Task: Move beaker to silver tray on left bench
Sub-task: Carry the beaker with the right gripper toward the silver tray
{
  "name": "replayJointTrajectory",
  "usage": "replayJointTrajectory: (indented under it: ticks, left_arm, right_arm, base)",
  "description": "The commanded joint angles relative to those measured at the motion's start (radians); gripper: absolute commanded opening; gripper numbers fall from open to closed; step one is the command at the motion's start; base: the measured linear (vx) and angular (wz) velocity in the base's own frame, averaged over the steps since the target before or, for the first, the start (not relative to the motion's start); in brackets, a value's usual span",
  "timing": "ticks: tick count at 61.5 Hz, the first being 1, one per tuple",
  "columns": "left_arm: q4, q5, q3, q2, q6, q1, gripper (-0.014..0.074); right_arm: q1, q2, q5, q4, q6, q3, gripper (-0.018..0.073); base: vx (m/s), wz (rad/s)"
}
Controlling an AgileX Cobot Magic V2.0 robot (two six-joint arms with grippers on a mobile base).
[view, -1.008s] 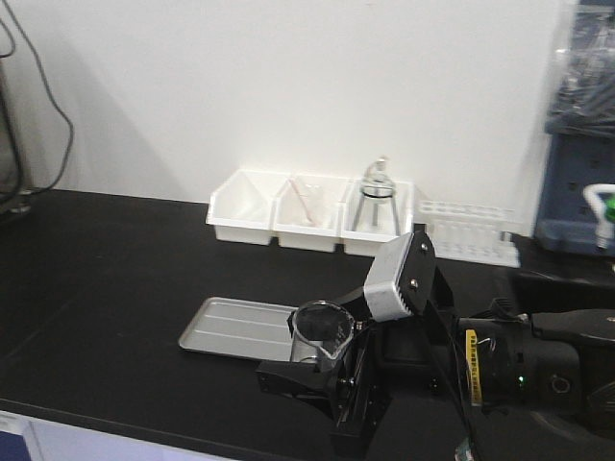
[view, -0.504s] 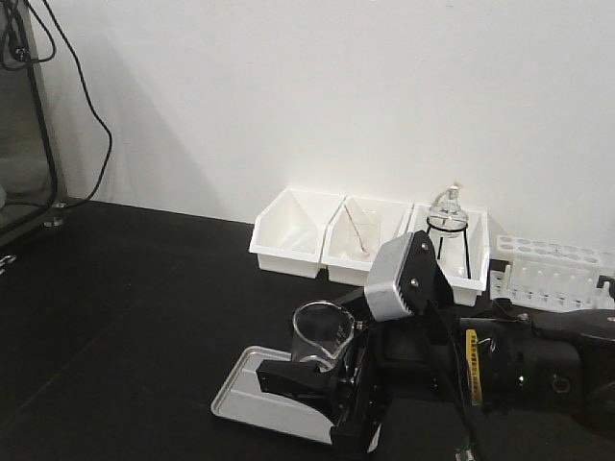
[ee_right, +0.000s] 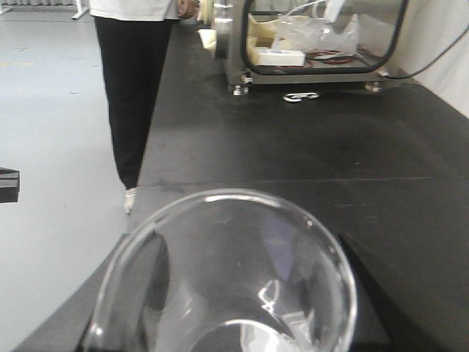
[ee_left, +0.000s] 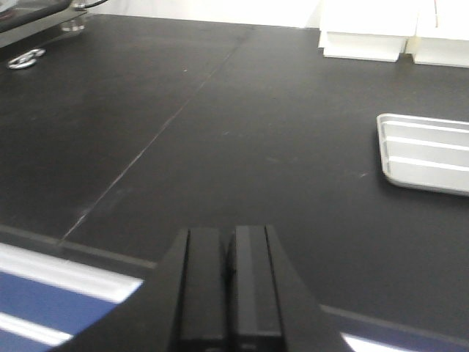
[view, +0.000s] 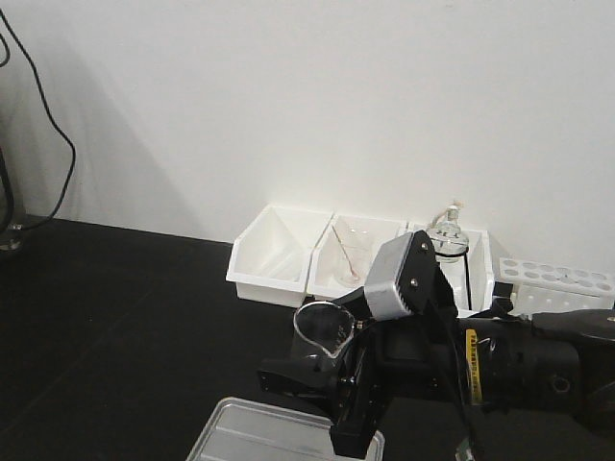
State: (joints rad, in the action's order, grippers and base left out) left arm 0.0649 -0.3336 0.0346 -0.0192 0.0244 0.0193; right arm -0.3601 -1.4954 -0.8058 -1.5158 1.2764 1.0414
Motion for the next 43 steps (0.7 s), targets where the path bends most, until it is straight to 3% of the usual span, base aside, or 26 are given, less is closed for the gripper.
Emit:
replayJointTrajectory:
  ticks: [1,43]
  left_arm:
    - [0.005,0.084,0.018,-0.008,0.0,-0.005,0.0001]
    - [0.005,0.084,0.018,-0.008,0.0,-0.005,0.0001]
  right_arm:
    - [0.003,0.034,-0.02,0.056,-0.003,0.03,-0.0011]
    - [0.003,0.034,-0.02,0.06,-0.003,0.03,-0.0011]
  base:
    - [0.11,-0.15]
    - [0.03,-0.07]
